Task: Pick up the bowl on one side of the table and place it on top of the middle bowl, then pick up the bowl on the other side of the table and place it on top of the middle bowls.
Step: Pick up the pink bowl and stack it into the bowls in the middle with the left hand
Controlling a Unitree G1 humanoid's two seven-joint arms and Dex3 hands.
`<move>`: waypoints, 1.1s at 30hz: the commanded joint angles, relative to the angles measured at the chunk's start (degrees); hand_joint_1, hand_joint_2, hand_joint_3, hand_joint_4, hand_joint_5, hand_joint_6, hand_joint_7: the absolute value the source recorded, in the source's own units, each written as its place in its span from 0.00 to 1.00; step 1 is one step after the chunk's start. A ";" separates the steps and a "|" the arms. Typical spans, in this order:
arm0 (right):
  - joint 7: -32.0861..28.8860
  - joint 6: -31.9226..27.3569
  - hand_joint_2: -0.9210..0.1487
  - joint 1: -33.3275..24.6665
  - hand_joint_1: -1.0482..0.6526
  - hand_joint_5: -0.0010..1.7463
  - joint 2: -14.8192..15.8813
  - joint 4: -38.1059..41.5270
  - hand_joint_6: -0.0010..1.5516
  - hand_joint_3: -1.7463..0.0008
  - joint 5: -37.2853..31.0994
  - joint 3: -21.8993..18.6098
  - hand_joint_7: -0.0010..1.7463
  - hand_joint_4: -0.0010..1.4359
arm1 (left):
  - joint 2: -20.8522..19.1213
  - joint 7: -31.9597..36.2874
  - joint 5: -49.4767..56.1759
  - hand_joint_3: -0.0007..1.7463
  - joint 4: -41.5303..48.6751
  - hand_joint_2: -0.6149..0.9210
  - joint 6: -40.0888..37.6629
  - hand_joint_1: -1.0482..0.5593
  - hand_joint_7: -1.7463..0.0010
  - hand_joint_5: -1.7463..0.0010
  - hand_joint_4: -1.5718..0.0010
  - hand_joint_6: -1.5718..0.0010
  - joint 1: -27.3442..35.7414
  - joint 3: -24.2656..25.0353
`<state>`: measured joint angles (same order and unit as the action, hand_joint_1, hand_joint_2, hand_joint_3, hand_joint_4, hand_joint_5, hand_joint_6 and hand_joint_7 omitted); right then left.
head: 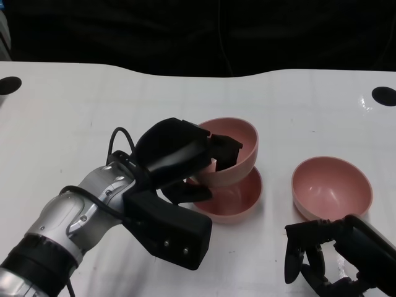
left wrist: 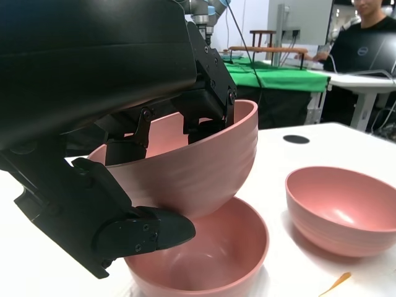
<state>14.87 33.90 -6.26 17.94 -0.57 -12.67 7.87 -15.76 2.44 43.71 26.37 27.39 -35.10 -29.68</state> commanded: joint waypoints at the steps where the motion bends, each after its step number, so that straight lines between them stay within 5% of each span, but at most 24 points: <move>1: -0.30 0.14 0.71 -0.08 0.67 0.97 0.55 -0.47 0.57 0.12 -0.22 -0.01 0.76 0.65 | -0.10 0.50 2.91 0.49 3.09 0.75 1.40 0.49 0.23 0.00 0.45 0.46 -1.86 -2.68; 4: -0.26 -0.15 0.71 -0.12 0.67 0.98 0.62 -0.80 0.57 0.12 -0.31 -0.02 0.76 0.65 | 0.11 1.43 3.46 0.47 4.29 0.77 1.95 0.49 0.31 0.00 0.46 0.43 -2.20 -3.11; 8: 0.02 -0.82 0.71 -0.26 0.67 0.99 0.76 -1.47 0.57 0.11 -0.23 -0.03 0.76 0.65 | 0.45 0.80 3.13 0.46 5.07 0.78 1.87 0.48 0.20 0.00 0.46 0.47 -2.25 -2.97; 16: 0.15 -0.86 0.72 -0.39 0.69 0.98 0.85 -1.78 0.57 0.11 0.07 -0.06 0.76 0.65 | 1.06 -4.53 0.09 0.44 5.68 0.82 0.50 0.48 0.22 0.01 0.50 0.49 -1.80 -2.58; 17: 0.11 -0.85 0.71 -0.39 0.69 0.98 0.84 -1.84 0.57 0.11 -0.01 -0.05 0.76 0.65 | 1.04 -7.00 -0.87 0.38 5.39 0.84 -0.37 0.47 0.37 0.20 0.50 0.50 -1.55 -2.61; 18: 0.07 -0.84 0.72 -0.38 0.69 0.98 0.83 -1.88 0.57 0.11 -0.09 -0.05 0.76 0.65 | 0.97 -8.65 -1.44 0.25 5.05 0.92 -1.01 0.45 0.63 0.45 0.51 0.51 -1.39 -2.66; 20: 0.04 -0.82 0.72 -0.37 0.69 0.98 0.83 -1.90 0.57 0.10 -0.14 -0.03 0.75 0.65 | 0.84 -10.34 -1.84 0.14 4.42 0.98 -1.77 0.44 0.81 0.60 0.50 0.48 -1.23 -2.72; 30: 0.21 -0.97 0.73 -0.34 0.69 0.98 0.89 -1.97 0.58 0.10 0.02 -0.03 0.75 0.65 | 0.52 -14.16 -1.77 0.10 1.66 1.00 -4.98 0.43 0.89 0.65 0.49 0.47 -0.40 -2.93; 31: 0.34 -1.13 0.73 -0.32 0.69 0.99 0.95 -2.05 0.57 0.09 0.11 -0.03 0.75 0.65 | 0.29 -16.38 -1.62 0.20 -0.21 1.00 -7.08 0.24 0.94 0.77 0.77 0.71 0.25 -2.99; 33: 0.51 -1.46 0.73 -0.31 0.69 1.00 1.04 -2.23 0.57 0.09 0.14 -0.05 0.75 0.64 | 0.00 -19.05 -1.64 0.27 -3.13 1.00 -9.89 0.11 0.97 0.84 0.94 0.86 1.31 -2.82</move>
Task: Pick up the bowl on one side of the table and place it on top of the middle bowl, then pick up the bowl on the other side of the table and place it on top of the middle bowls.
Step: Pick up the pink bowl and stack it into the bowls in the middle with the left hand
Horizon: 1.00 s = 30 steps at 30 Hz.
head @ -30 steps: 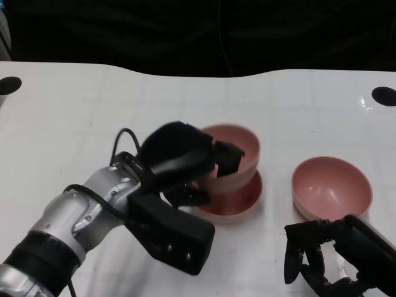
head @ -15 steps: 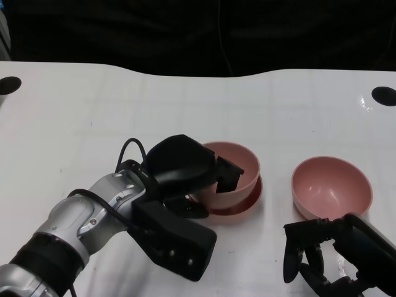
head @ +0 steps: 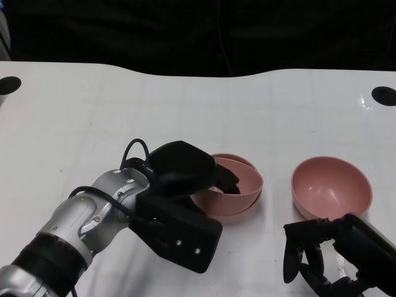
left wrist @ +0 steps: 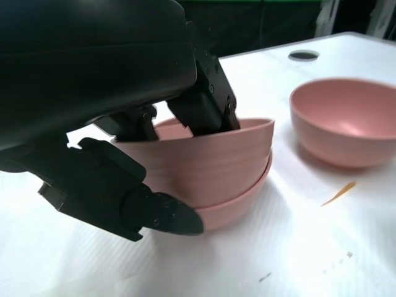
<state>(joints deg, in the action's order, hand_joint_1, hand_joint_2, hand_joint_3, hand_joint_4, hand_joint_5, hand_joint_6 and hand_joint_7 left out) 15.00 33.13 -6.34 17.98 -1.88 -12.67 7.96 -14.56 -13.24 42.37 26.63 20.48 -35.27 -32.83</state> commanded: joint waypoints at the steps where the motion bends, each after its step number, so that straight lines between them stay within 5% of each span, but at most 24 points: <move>1: 0.40 -0.80 0.73 -0.24 0.69 1.00 1.03 -0.99 0.57 0.08 0.13 -0.15 0.75 0.64 | -1.26 -3.77 -0.39 0.28 -4.19 1.00 -3.56 0.09 0.98 0.85 0.97 0.88 1.77 0.46; 27: 0.35 -0.87 0.74 -0.20 0.71 0.98 0.98 -0.93 0.58 0.09 0.23 -0.13 0.75 0.64 | -3.00 -5.33 -1.56 0.31 -12.08 1.00 -6.85 0.04 0.99 0.93 1.00 0.94 4.81 2.25; 30: 0.06 -0.54 0.73 0.27 0.72 0.97 0.80 0.06 0.58 0.11 0.02 0.00 0.75 0.66 | -8.07 5.24 -5.39 0.28 -23.90 1.00 -0.51 0.09 1.00 0.98 1.00 0.99 16.25 12.51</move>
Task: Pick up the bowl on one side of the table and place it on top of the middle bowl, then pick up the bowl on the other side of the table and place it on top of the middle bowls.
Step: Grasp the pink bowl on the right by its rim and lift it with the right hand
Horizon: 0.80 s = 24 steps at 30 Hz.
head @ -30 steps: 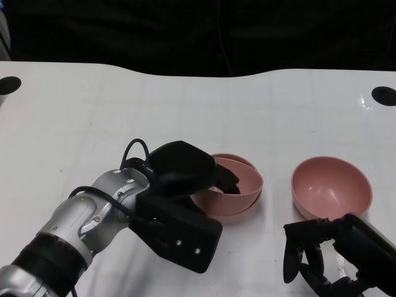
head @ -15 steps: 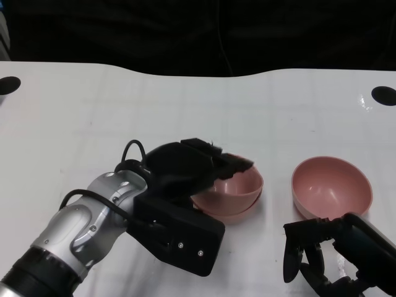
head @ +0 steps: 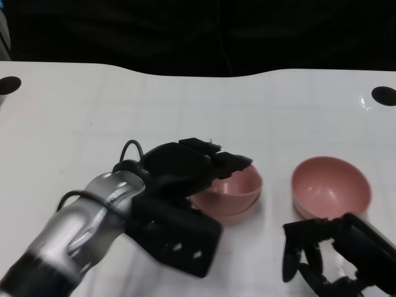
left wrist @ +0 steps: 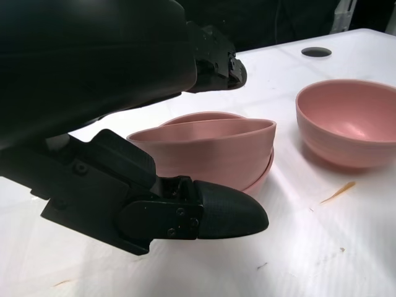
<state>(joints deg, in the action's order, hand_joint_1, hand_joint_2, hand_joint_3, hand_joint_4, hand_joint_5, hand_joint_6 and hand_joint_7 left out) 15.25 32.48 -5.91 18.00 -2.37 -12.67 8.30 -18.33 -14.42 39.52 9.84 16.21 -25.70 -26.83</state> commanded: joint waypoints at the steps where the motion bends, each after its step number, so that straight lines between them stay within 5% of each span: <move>1: -0.28 0.29 0.73 -0.07 0.72 0.96 0.77 0.80 0.58 0.11 0.00 -0.33 0.75 0.66 | -4.98 7.74 -3.85 0.27 -9.36 1.00 4.90 0.10 1.00 0.99 1.00 0.99 9.31 8.56; 8: -0.65 1.55 0.72 0.30 0.71 0.97 0.85 2.10 0.59 0.11 -0.03 -0.27 0.75 0.66 | -4.50 11.53 -9.93 0.18 -10.99 1.00 10.04 0.21 0.97 0.94 0.93 0.93 17.50 13.44; 11: -0.88 1.95 0.72 0.25 0.70 0.98 0.76 2.42 0.58 0.11 -0.19 -0.19 0.75 0.66 | -3.76 13.88 -12.74 0.13 -11.01 1.00 14.06 0.29 0.94 0.69 0.99 0.89 20.59 15.30; 18: -1.27 1.58 0.72 0.21 0.70 0.97 0.48 1.93 0.58 0.11 -0.42 0.05 0.75 0.66 | -1.96 14.78 -20.60 0.10 -13.17 1.00 18.84 0.45 0.83 0.35 0.98 0.80 27.09 19.48; 24: -0.97 1.73 0.72 0.42 0.70 0.97 0.71 2.02 0.58 0.11 0.44 0.03 0.75 0.65 | 2.76 15.67 -27.39 0.11 -15.98 0.99 20.60 0.58 0.57 0.22 0.76 0.69 33.51 22.25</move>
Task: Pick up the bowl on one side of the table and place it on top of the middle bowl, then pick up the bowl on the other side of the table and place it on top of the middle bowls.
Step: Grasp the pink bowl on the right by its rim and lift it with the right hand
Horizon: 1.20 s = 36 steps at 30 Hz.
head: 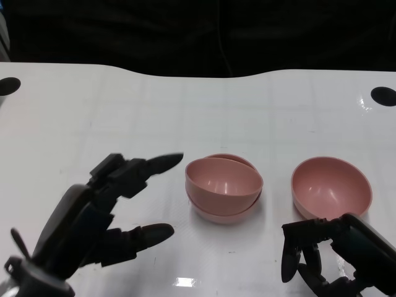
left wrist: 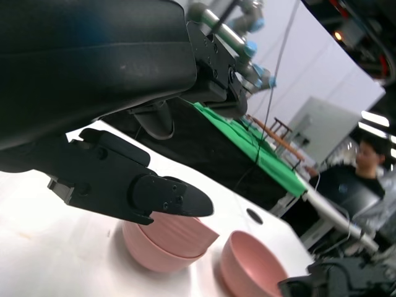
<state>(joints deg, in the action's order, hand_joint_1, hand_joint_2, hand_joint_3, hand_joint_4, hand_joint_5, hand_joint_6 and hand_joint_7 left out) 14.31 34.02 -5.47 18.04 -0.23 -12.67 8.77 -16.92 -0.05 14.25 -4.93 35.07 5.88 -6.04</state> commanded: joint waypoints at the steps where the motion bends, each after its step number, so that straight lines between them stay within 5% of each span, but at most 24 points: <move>1: -0.02 0.17 0.71 -0.02 0.70 0.97 0.69 -0.13 0.58 0.11 0.45 -0.45 0.75 0.65 | 1.81 1.20 -2.40 0.11 -1.30 0.99 1.98 0.59 0.55 0.22 0.74 0.68 2.25 1.75; 3: -0.06 0.23 0.71 0.09 0.70 0.97 0.69 -0.09 0.58 0.11 0.54 -0.53 0.75 0.65 | 4.20 1.16 -6.11 0.20 -2.75 0.95 1.46 0.62 0.46 0.20 0.65 0.64 5.16 1.99; 6: -0.19 0.31 0.72 0.24 0.70 0.97 0.61 0.04 0.58 0.11 0.67 -0.65 0.75 0.66 | 6.63 0.62 -9.18 0.62 -5.84 0.71 -0.66 0.69 0.36 0.18 0.57 0.59 9.19 2.04; 9: -0.33 -0.02 0.71 0.28 0.70 0.98 0.64 -0.16 0.58 0.11 0.69 -0.94 0.75 0.66 | 8.28 0.04 -11.63 0.86 -9.99 0.60 -4.74 0.73 0.32 0.15 0.52 0.53 13.60 1.82; 14: -1.05 0.38 0.70 0.70 0.71 0.99 0.75 0.50 0.58 0.10 0.29 -1.64 0.74 0.65 | 10.69 0.30 -11.97 0.88 -12.86 0.62 -9.79 0.69 0.12 0.01 0.46 0.49 17.13 1.83; 20: -3.04 1.31 0.67 1.10 0.70 0.98 0.42 1.46 0.55 0.16 -0.51 -2.98 0.67 0.61 | 11.30 -1.42 -12.88 0.93 -10.29 0.59 -10.49 0.71 0.05 0.00 0.40 0.48 16.18 1.98; 27: -7.78 3.50 0.44 1.90 0.63 0.76 0.06 2.85 0.50 0.48 -3.55 -4.82 0.46 0.52 | 10.95 -3.55 -14.31 0.94 -7.00 0.57 -10.03 0.71 0.05 0.00 0.37 0.47 14.20 2.77; 36: -15.13 -4.70 0.19 0.11 0.51 0.50 -0.46 -3.55 0.41 0.87 -15.40 -6.80 0.22 0.37 | 10.67 -4.73 -13.87 0.96 -6.28 0.57 -9.92 0.73 0.06 0.00 0.37 0.45 13.24 3.50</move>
<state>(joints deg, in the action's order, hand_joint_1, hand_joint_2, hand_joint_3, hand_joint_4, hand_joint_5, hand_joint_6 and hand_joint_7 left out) 0.30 30.67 -4.87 17.10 -2.43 -26.48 2.79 -5.54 -4.03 0.57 -11.93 24.81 19.08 -3.01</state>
